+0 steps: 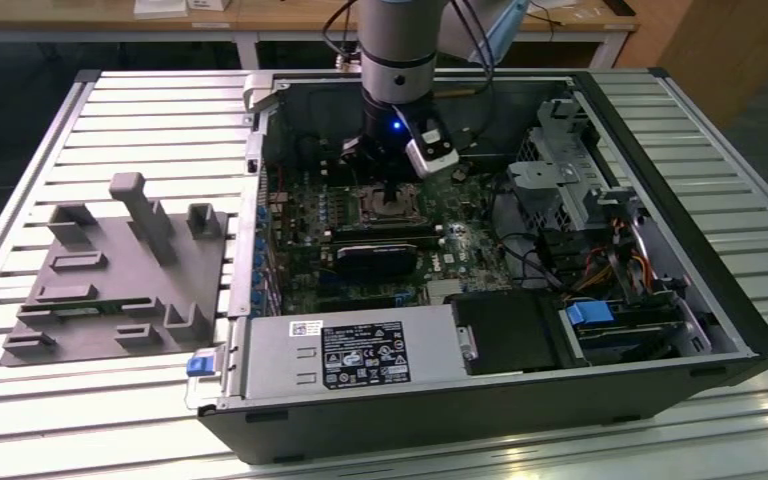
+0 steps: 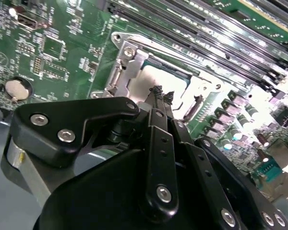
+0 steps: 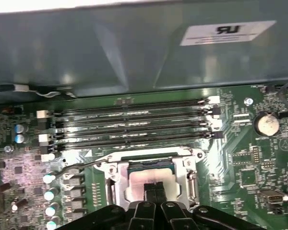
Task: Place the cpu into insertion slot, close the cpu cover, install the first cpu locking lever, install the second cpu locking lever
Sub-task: 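Close the cpu cover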
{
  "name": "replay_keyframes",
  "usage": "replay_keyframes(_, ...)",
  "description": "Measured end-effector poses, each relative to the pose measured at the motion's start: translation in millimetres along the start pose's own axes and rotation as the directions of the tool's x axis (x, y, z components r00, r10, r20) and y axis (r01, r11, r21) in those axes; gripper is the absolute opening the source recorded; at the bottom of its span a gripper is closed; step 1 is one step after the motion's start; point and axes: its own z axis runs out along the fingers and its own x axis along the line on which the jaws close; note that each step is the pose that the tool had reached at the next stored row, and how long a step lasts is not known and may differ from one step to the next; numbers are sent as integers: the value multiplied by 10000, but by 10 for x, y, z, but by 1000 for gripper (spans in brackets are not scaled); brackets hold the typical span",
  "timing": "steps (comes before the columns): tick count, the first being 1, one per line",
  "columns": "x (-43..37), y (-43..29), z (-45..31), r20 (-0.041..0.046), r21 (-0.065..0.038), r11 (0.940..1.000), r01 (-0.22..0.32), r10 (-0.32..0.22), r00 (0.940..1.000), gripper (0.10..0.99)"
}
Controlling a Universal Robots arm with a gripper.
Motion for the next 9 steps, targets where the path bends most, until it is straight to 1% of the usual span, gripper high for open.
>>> replay_keyframes(4, -1, 1, -4, -1, 3, 10000, -1, 1, 10000, 106)
replay_keyframes(9, -3, 5, -83, 0, 0, 10000, -1, 1, 10000, 106)
